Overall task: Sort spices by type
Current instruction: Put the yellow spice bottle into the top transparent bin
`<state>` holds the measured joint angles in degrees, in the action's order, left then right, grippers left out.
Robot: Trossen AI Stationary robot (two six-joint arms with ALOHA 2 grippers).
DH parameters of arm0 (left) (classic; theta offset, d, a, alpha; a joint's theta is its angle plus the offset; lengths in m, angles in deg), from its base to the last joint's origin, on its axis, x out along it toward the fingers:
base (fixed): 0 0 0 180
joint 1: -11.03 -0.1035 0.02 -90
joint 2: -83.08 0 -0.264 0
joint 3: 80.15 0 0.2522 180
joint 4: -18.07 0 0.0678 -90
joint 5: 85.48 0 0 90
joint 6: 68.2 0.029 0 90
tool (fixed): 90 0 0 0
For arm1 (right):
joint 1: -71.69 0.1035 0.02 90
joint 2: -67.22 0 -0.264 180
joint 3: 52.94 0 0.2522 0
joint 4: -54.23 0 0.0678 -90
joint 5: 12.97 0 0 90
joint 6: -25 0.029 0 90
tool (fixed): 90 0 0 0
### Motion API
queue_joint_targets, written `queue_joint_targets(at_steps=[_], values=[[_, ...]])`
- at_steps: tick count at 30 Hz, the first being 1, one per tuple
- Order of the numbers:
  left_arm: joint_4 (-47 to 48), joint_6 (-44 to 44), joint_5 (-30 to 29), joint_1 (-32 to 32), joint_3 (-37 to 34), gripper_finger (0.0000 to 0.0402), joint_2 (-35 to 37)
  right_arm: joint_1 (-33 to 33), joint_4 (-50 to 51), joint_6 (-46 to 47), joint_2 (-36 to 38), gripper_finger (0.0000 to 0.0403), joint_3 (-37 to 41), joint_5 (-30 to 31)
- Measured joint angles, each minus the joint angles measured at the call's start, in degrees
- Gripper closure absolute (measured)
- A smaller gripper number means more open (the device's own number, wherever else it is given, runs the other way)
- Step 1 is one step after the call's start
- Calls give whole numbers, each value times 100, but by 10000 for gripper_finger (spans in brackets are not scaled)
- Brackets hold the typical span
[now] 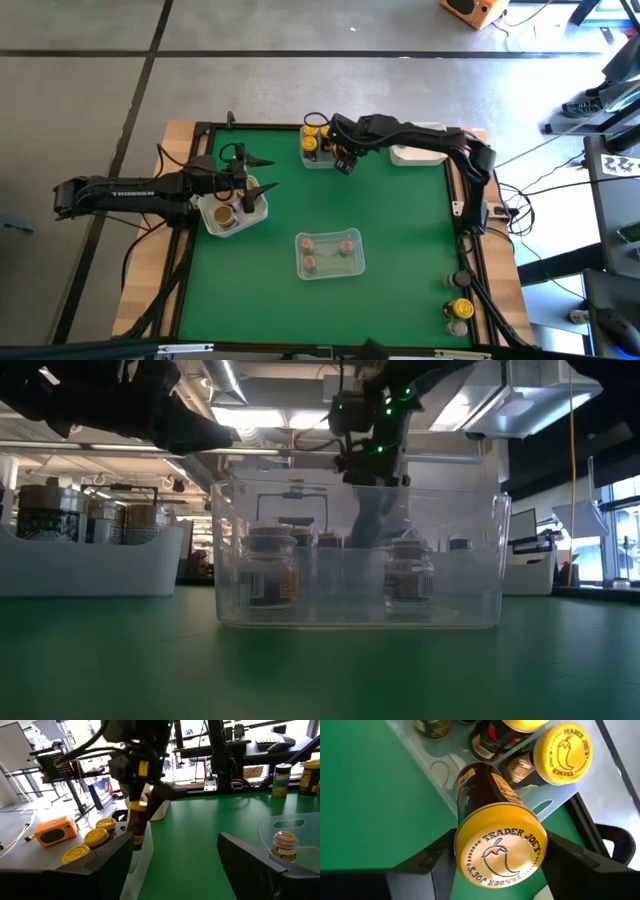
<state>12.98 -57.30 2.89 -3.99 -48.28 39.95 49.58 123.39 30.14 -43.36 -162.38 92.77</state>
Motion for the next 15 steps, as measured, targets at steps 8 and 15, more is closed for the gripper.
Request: queue_joint_targets(at_steps=[8,15], values=[[17,0,-2,-1,0,116,0,-137,3,114,-305,148,0,24],[21,13,0,0,0,116,0,-118,-31,208,-324,128,0,18]])
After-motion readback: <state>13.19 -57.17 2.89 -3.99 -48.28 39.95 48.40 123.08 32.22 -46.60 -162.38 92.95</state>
